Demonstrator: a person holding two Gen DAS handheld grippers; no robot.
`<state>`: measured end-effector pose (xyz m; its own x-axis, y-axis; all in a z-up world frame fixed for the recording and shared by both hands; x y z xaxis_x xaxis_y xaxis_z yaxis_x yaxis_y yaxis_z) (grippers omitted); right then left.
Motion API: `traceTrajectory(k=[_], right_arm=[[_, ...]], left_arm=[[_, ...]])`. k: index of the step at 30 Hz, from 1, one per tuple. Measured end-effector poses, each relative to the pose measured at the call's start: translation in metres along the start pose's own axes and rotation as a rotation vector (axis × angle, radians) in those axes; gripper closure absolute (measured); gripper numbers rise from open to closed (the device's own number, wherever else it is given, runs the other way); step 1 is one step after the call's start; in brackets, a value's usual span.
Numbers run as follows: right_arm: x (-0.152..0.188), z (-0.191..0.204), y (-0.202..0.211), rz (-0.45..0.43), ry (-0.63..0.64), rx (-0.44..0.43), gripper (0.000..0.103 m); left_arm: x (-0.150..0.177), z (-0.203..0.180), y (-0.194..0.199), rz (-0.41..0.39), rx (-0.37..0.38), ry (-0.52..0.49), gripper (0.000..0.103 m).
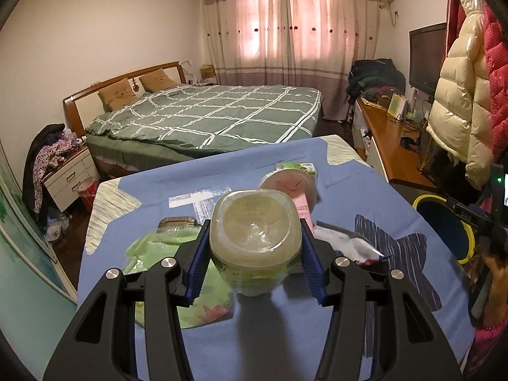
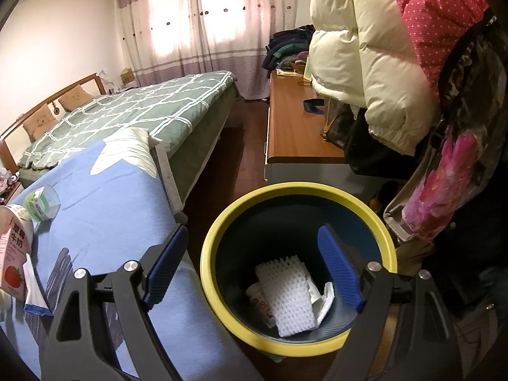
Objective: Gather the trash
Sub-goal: 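Carry the milk bottle with the left gripper and drop it into the bin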
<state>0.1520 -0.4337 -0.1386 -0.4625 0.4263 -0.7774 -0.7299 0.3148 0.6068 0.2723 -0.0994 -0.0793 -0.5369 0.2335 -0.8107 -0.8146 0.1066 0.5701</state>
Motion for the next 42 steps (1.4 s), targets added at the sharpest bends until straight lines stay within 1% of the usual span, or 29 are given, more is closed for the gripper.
traceTrajectory(k=[3,7,13,16,19,23,25,31,32,39,42], right_arm=[[0.000,0.000,0.001,-0.006,-0.001,-0.011,0.023],[-0.001,0.002,0.002,-0.009,-0.005,-0.032,0.023],[-0.001,0.002,0.004,-0.023,-0.014,-0.061,0.023],[-0.002,0.001,0.006,-0.035,-0.022,-0.078,0.023],[-0.002,-0.005,0.014,-0.063,-0.039,-0.105,0.023],[0.003,-0.017,0.023,-0.059,-0.045,-0.125,0.023],[0.004,-0.024,0.027,-0.060,-0.048,-0.123,0.023],[0.009,-0.054,0.040,-0.066,-0.072,-0.113,0.023],[0.010,-0.060,0.041,-0.069,-0.068,-0.095,0.023],[0.014,-0.092,0.044,-0.060,-0.093,-0.055,0.023],[0.015,-0.106,0.046,-0.062,-0.105,-0.037,0.023]], left_arm=[[-0.006,-0.007,0.003,-0.006,-0.002,-0.003,0.051],[-0.018,-0.021,0.012,-0.019,-0.024,-0.027,0.051],[-0.036,-0.041,0.035,-0.031,-0.026,-0.048,0.051],[-0.044,-0.058,0.047,-0.048,0.002,-0.069,0.051],[-0.051,-0.079,0.055,-0.054,0.049,-0.086,0.051],[-0.061,-0.113,0.060,-0.076,0.104,-0.116,0.051],[-0.067,-0.133,0.059,-0.081,0.136,-0.131,0.051],[-0.082,-0.213,0.042,-0.069,0.265,-0.183,0.051],[-0.083,-0.230,0.038,-0.063,0.287,-0.194,0.051],[-0.082,-0.336,0.007,-0.026,0.380,-0.275,0.051],[-0.075,-0.371,-0.003,0.003,0.428,-0.290,0.051]])
Point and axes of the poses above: each gripper's, at about its wrist camera, not at the fingertips, and y roughly against the way its jaws point, z to its left, x to its underside, the point moved 5 cm from there along -y, roughly the way its jaws point, and after that the axes turned 9 degrees about -x, right-handed, at the moved point
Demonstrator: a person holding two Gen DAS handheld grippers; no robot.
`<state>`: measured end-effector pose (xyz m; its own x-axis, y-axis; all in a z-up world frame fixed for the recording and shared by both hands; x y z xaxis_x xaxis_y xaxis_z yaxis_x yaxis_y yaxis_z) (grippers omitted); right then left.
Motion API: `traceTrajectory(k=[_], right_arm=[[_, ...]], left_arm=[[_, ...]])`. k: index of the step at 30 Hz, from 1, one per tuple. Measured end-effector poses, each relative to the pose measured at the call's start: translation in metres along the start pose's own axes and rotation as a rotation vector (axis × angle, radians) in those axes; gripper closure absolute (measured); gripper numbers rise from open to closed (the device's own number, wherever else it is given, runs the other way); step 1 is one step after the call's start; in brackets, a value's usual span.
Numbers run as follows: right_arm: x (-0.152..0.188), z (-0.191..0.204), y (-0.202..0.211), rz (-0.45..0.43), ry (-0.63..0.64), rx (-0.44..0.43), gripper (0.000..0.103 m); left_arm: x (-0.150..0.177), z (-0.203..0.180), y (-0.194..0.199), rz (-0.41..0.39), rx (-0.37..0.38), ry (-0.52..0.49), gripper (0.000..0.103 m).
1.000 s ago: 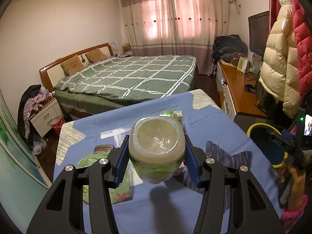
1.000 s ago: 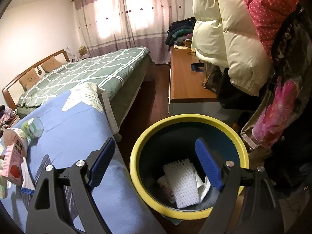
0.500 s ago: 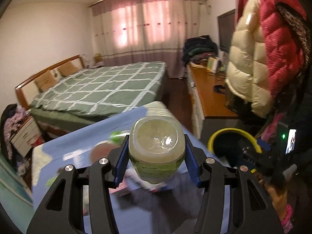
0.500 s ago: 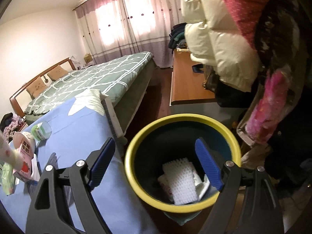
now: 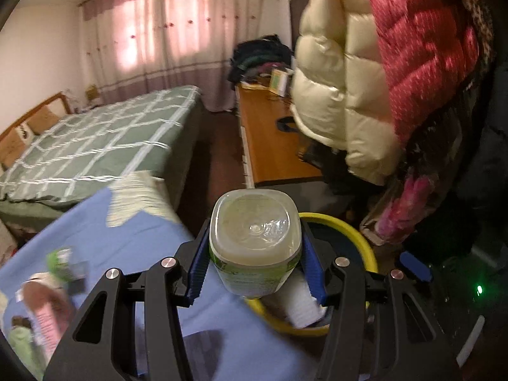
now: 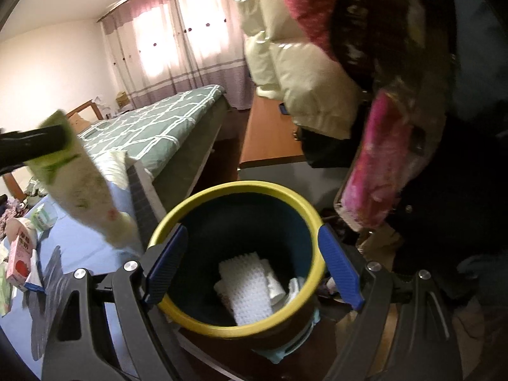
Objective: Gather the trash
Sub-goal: 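Carry the milk bottle with the left gripper and drop it into the bin, then grasp the white-and-blue snack wrapper with the right gripper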
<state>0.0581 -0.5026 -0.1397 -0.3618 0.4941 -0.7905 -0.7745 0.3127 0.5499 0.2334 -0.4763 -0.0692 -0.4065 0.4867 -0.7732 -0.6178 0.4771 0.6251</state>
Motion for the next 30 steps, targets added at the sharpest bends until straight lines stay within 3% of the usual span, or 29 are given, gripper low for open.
traceTrajectory(k=[5,8,13,16,23,26,28,30], right_arm=[[-0.001,-0.018,0.002,-0.003,-0.023,0.031,0.020],[0.000,-0.027,0.002,0.001,-0.034,0.047,0.020],[0.002,-0.023,-0.003,0.020,-0.030,0.035,0.020],[0.005,-0.010,-0.005,0.030,-0.005,0.011,0.020],[0.016,0.037,-0.010,0.067,0.075,-0.061,0.019],[0.019,0.064,-0.013,0.085,0.119,-0.099,0.019],[0.019,0.087,-0.015,0.108,0.201,-0.101,0.019],[0.017,0.105,-0.013,0.095,0.193,-0.150,0.015]], left_arm=[[0.004,-0.029,-0.030,0.045,0.044,-0.008,0.051],[0.008,-0.028,-0.034,0.045,0.012,0.004,0.023],[0.013,-0.002,-0.006,-0.006,-0.046,0.028,0.020],[0.022,0.027,0.019,-0.036,-0.069,0.076,0.012],[0.075,0.136,0.082,-0.079,-0.216,0.255,0.009],[0.106,0.193,0.105,-0.079,-0.302,0.352,0.008],[0.127,0.228,0.117,-0.079,-0.387,0.390,0.008],[0.152,0.267,0.131,-0.072,-0.493,0.430,0.008]])
Point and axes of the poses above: each gripper's, at about its wrist camera, not at the fingertips, and y roughly against the way its jaws point, z to its left, x to its underside, the point moved 5 cm from there along -y, roughly the way its jaws point, and after that the axes turned 9 degrees about -x, right-handed, at the moved point
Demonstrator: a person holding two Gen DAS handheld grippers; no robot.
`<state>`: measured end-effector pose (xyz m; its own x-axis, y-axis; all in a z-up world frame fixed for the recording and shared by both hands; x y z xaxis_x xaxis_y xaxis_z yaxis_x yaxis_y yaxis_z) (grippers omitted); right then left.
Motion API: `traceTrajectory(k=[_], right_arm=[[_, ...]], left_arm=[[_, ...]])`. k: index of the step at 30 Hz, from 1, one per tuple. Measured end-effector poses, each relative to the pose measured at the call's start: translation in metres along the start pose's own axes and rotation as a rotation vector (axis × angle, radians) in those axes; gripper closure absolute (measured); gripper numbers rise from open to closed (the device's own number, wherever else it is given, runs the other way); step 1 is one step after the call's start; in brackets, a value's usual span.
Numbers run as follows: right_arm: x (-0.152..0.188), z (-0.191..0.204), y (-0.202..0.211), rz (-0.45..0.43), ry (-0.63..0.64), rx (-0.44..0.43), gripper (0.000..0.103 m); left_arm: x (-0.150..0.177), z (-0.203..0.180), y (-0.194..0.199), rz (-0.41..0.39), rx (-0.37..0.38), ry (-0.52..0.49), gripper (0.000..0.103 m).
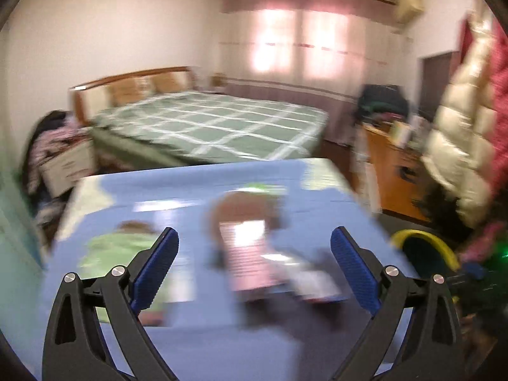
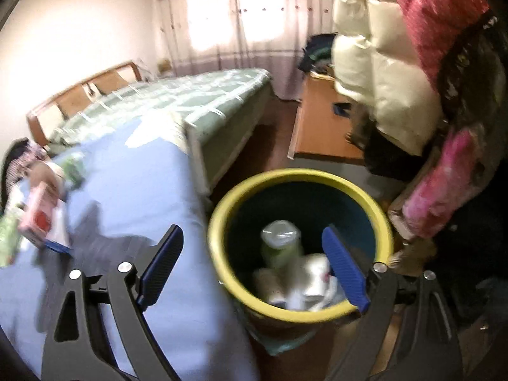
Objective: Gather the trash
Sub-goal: 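Grasp the white-and-blue snack wrapper with the right gripper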
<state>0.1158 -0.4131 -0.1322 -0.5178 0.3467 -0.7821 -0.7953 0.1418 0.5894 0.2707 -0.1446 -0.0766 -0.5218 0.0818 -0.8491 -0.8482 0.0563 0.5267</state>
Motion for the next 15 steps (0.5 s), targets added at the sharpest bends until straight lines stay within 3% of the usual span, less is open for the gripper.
traceTrajectory(k=[4,10,15], right_arm=[[-0.006,0.040,-0.012,0.034,0.040,-0.092,0.015],[-0.005,0.119,-0.031,0.093,0.177,-0.227,0.015],[0.003,0.176,-0.052,0.153,0.298,-0.297,0.020]], left_arm=[[0.015,0.077,-0.015,0.015,-0.146,0.072,0.008],[0.037,0.160,-0.031,0.037,-0.298,0.141,0.008],[0.052,0.205,-0.038,0.066,-0.369,0.236,0.008]])
Point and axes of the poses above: each gripper's, at about its wrist camera, not at the fingertips, and y roughly against the way its jaws point, z to its left, x to its underside, the point moved 5 cm from there along -y, roughly the way its jaws point, and after that the axes turned 9 degrees about -x, right-handed, at the moved point
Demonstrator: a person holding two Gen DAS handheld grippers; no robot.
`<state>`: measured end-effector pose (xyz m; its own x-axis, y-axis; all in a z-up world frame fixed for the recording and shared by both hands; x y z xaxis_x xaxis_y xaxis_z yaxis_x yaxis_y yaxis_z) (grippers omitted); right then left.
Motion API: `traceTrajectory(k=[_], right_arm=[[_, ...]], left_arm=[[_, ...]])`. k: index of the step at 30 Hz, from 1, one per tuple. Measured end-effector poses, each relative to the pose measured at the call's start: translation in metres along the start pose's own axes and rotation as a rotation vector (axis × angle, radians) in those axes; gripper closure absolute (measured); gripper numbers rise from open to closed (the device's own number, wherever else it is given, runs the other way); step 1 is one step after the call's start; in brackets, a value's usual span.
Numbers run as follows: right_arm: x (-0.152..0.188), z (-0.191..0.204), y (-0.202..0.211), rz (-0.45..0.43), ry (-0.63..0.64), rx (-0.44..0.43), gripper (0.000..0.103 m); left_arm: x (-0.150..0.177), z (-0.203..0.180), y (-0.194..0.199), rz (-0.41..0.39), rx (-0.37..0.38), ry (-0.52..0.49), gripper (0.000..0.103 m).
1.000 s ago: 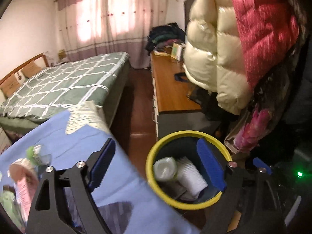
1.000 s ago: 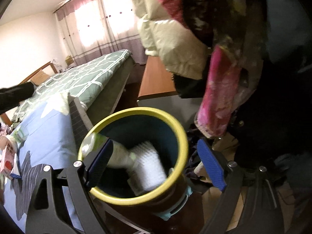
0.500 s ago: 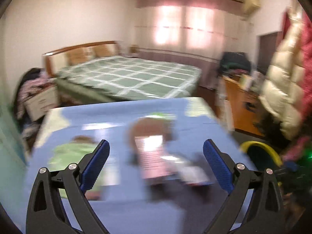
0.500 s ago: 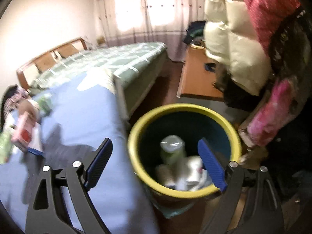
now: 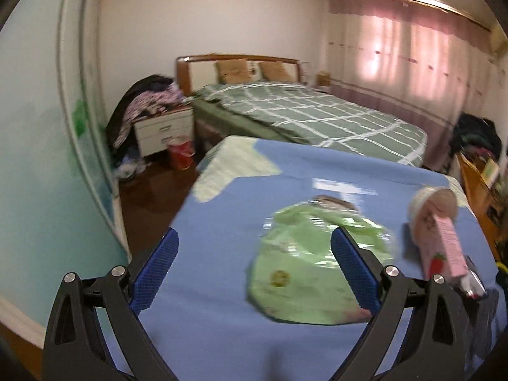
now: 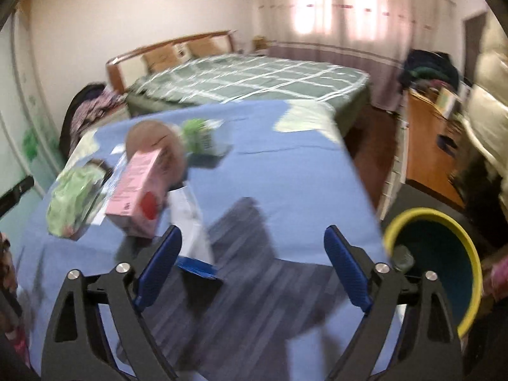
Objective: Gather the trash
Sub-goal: 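Grasp the white-and-blue snack wrapper with the right gripper, then carry the wrapper with the right gripper and release it into the bin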
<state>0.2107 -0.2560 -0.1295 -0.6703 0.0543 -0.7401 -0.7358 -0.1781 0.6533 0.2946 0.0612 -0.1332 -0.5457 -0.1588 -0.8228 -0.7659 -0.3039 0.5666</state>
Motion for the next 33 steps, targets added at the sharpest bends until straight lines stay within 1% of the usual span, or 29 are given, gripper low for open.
traceTrajectory(k=[3,4,5,6,8,9,12,13,14,15,20,24,27,33], right_arm=[[0.000,0.017,-0.021,0.053,0.043,-0.031,0.028],[0.002,0.021,-0.029,0.073,0.056,-0.033,0.032],[0.004,0.023,-0.033,0.085,0.062,-0.035,0.034],[0.007,0.026,-0.039,0.103,0.063,-0.042,0.035],[0.012,0.026,-0.048,0.133,0.054,-0.054,0.043],[0.015,0.025,-0.051,0.148,0.046,-0.062,0.045],[0.012,0.021,-0.050,0.141,0.024,-0.080,0.049],[0.012,0.020,-0.050,0.142,0.021,-0.084,0.059],[0.013,0.020,-0.050,0.144,0.019,-0.091,0.072],[0.013,0.020,-0.049,0.143,0.015,-0.098,0.074],[0.012,0.014,-0.043,0.116,-0.019,-0.114,0.075],[0.010,0.002,-0.036,0.083,-0.056,-0.091,0.075],[0.008,-0.008,-0.030,0.057,-0.072,-0.046,0.075],[0.002,-0.032,-0.008,-0.014,-0.092,0.088,0.075]], left_arm=[[0.004,0.018,-0.014,0.031,-0.051,0.038,0.008],[0.007,0.022,-0.018,0.045,-0.066,0.048,0.008],[0.009,0.026,-0.023,0.065,-0.079,0.062,0.008],[0.012,0.030,-0.029,0.083,-0.087,0.077,0.008],[0.016,0.038,-0.037,0.114,-0.110,0.105,0.008],[0.018,0.040,-0.040,0.127,-0.123,0.114,0.008],[0.023,0.046,-0.047,0.152,-0.151,0.129,0.008],[0.025,0.045,-0.050,0.159,-0.154,0.126,0.008],[0.027,0.045,-0.051,0.164,-0.155,0.125,0.008],[0.028,0.045,-0.051,0.170,-0.157,0.123,0.008],[0.030,0.043,-0.046,0.163,-0.156,0.118,0.008],[0.029,0.040,-0.042,0.157,-0.145,0.113,0.008],[0.029,0.038,-0.041,0.146,-0.141,0.103,0.008],[0.029,0.034,-0.037,0.142,-0.127,0.088,0.008]])
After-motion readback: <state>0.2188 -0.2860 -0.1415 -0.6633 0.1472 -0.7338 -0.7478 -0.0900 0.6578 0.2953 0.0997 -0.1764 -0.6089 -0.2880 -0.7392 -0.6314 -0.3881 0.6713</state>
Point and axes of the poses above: each gripper's, at about its wrist camera, not at the fingertips, and y roughly against the way its jaws point, z to its left, x to its underside, the point moved 5 cm from there along -y, roughly the way its jaws point, and after that the axes turned 9 degrees about -x, right-handed, at the moved point
